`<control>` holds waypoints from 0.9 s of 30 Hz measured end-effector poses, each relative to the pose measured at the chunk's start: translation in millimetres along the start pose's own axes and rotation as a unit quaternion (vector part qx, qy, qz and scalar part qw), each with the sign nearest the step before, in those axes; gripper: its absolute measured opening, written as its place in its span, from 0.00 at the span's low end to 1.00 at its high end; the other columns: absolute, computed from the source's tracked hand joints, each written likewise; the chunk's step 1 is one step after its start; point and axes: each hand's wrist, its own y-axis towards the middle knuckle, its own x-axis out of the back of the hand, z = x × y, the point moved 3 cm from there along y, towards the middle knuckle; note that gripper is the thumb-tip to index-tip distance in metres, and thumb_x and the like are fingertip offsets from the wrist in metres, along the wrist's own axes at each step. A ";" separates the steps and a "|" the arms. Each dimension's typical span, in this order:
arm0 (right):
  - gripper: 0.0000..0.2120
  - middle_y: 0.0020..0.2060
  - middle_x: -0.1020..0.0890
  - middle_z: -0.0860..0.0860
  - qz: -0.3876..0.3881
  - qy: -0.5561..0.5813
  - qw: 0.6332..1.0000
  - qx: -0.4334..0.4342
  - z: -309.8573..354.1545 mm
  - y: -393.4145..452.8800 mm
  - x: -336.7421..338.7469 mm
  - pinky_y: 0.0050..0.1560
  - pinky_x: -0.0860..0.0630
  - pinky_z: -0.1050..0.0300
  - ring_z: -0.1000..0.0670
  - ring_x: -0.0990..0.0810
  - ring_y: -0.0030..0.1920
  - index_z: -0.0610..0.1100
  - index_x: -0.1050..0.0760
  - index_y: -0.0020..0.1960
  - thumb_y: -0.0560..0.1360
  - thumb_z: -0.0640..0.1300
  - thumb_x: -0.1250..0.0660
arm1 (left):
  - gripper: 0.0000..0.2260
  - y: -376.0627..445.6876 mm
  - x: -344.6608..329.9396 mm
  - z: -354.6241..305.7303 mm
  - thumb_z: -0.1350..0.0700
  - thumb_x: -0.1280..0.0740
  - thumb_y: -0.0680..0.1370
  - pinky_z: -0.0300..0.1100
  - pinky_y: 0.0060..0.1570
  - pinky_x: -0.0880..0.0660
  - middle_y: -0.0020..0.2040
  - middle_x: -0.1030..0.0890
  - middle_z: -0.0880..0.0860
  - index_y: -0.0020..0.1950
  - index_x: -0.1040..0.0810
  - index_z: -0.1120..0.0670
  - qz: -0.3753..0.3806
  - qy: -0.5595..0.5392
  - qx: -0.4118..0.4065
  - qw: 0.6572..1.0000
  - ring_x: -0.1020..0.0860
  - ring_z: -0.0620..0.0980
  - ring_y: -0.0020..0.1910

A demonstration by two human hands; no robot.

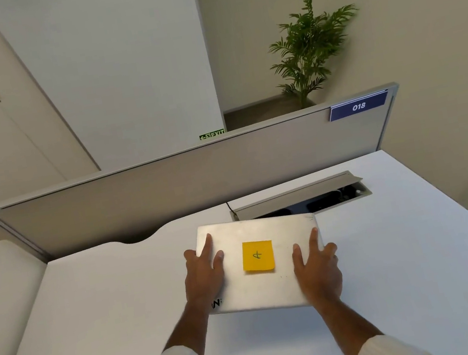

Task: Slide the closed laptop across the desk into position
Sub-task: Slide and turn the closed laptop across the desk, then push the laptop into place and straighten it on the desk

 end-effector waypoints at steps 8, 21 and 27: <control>0.34 0.61 0.29 0.41 0.035 -0.006 0.999 -0.029 10.6 -51.5 -32.6 0.46 0.18 0.50 0.44 0.20 0.54 0.51 0.49 0.80 0.79 0.67 0.53 | 0.26 -10.0 7.2 53.1 0.43 0.42 0.84 0.51 0.62 0.27 0.63 0.36 0.55 0.82 0.43 0.43 0.034 0.027 -0.002 0.999 0.26 0.55 0.61; 0.33 0.54 0.24 0.39 0.056 -0.073 0.995 -0.047 -7.2 -106.1 -79.9 0.46 0.20 0.47 0.43 0.22 0.50 0.46 0.42 0.79 0.80 0.64 0.48 | 0.26 -30.9 -22.1 115.7 0.43 0.39 0.83 0.49 0.60 0.25 0.58 0.37 0.52 0.81 0.41 0.41 0.081 0.020 0.009 0.996 0.25 0.56 0.57; 0.33 0.52 0.26 0.39 0.059 -0.071 0.994 -0.051 -11.8 -115.9 -86.4 0.43 0.21 0.47 0.41 0.22 0.48 0.45 0.42 0.78 0.80 0.62 0.46 | 0.26 -35.5 -27.5 122.8 0.41 0.39 0.82 0.48 0.54 0.24 0.58 0.37 0.49 0.80 0.41 0.38 0.081 0.037 0.009 0.996 0.25 0.52 0.58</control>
